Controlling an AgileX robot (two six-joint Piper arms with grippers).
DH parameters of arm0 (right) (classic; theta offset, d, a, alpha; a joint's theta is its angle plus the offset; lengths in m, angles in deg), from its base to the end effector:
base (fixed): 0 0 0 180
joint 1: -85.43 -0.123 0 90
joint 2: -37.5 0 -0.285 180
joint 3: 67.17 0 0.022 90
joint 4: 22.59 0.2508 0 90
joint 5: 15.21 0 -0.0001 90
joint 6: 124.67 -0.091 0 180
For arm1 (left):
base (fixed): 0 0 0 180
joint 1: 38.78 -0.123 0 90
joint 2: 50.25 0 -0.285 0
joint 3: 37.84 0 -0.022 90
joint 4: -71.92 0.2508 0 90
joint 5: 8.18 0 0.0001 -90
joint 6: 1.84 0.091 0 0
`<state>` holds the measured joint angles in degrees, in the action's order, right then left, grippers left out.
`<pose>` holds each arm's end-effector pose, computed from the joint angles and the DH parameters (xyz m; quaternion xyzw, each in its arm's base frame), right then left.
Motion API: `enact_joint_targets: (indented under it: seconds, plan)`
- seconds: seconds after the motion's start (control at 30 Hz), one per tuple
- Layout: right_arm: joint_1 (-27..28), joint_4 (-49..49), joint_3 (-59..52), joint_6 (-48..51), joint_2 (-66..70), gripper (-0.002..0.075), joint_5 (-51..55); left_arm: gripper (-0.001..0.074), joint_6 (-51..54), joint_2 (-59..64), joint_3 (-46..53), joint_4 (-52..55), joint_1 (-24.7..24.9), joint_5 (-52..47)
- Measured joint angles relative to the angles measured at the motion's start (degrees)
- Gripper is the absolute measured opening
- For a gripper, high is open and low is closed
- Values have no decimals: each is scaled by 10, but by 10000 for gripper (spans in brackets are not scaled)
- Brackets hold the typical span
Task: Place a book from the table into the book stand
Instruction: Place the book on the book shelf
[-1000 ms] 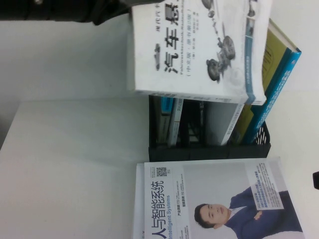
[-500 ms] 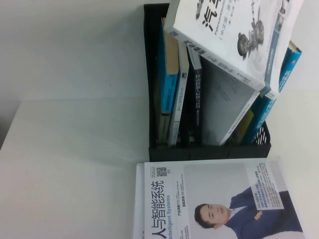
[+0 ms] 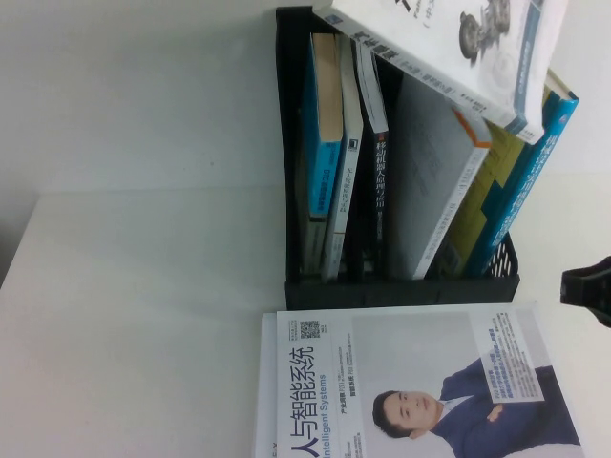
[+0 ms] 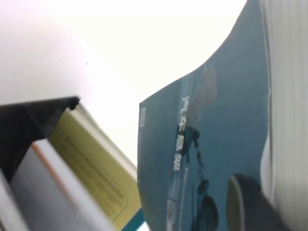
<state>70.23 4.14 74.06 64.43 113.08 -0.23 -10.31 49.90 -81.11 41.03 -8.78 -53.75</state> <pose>0.2268 0.0726 0.2602 -0.0128 0.8967 0.1715 0.4078 0.2709 -0.1949 0.5470 0.1146 0.7431 -0.4491 0.4826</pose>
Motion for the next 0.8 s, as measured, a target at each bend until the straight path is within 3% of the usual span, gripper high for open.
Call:
enact_joint_targets:
  seconds: [0.23,0.57,0.8]
  plan:
    - [0,33,11,8,73,-4,-87,111,11,3,-20,-5,0,19]
    - [-2,43,74,21,116,-4,-66,111,-38,17,-41,81,0,3]
    - [-2,44,74,27,90,-4,-81,111,-71,85,-41,85,0,24]
